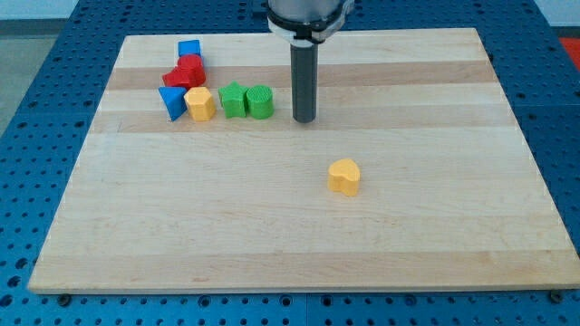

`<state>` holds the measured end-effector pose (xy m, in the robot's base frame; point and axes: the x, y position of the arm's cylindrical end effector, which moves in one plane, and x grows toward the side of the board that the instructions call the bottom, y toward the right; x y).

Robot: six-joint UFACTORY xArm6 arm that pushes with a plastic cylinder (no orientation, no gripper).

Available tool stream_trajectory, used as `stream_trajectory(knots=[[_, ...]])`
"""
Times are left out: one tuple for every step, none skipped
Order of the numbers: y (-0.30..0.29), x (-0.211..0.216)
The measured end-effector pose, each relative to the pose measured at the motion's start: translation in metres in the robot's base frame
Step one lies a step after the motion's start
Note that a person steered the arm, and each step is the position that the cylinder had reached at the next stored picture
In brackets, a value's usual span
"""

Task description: Drag the green circle along with the green star slightly to the left

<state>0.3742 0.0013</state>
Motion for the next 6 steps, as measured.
stream_trajectory(knots=[[0.000,-0.023],[-0.012,-0.024],[-0.033,-0.024],[-0.044,-0.024],[-0.039,-0.024],[-0.033,-0.042]])
